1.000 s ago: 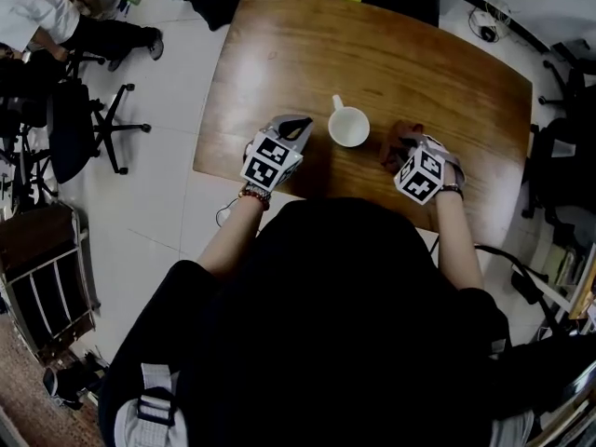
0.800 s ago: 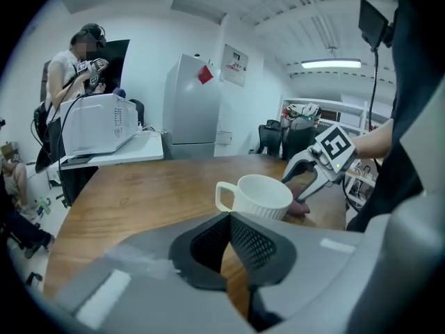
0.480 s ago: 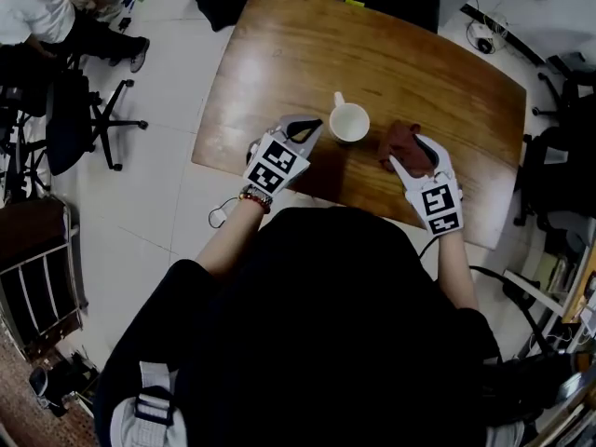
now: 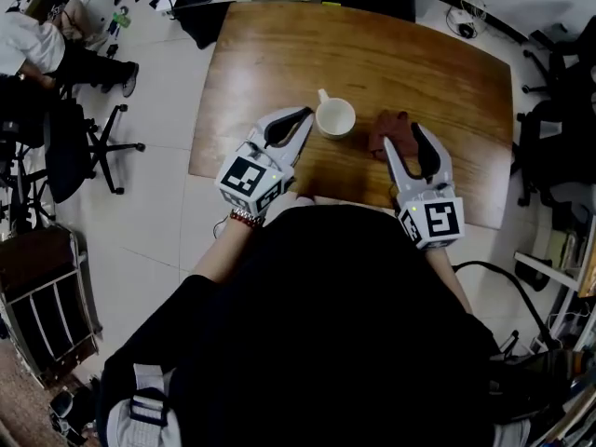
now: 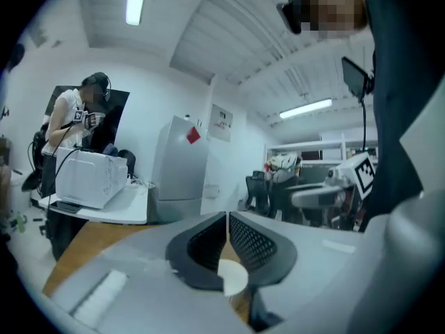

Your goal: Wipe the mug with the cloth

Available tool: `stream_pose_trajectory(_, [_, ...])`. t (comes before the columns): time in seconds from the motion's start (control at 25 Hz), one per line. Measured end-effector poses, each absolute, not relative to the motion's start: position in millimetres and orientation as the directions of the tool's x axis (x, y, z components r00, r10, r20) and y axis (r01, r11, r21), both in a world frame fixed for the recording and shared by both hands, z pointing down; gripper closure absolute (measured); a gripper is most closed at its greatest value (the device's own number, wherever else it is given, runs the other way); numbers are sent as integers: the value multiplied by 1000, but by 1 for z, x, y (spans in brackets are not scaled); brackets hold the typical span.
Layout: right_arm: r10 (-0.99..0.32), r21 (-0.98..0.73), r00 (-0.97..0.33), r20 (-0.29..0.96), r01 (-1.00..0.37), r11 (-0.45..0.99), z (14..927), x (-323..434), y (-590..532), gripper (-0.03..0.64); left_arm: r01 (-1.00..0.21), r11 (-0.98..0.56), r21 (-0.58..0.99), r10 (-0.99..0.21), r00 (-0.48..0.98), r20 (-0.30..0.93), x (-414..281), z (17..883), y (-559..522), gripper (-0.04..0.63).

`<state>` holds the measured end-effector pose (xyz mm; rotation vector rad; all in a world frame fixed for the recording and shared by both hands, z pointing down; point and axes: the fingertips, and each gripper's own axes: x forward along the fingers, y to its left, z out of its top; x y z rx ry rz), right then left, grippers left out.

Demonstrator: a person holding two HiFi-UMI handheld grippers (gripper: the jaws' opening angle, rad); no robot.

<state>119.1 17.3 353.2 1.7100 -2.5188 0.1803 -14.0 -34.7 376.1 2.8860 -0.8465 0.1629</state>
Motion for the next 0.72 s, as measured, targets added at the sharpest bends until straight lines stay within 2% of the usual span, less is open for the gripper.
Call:
stream_pose_trajectory(0.16, [-904,16,-421,77,-906,423,340,111,27,411,-503,-859,89,-503,864,25,7,343,-14,589])
stream_pose_trajectory(0.36, [-883,14,-463,74,-885,466,339,100,25,411,-464,-884,53,-464,886,21,13,339,-5,594])
stream_pose_trajectory(0.52, [-862,34,-501,75,-863,505,341,92,21,411,-456,-888,54,-458,888,-35,16,328,-2,595])
stream_pose_trajectory(0.72, [-844,50,-532,66,-843,536,339,86,18,411,-462,-885,61,-464,886,-20,16,328,-1,595])
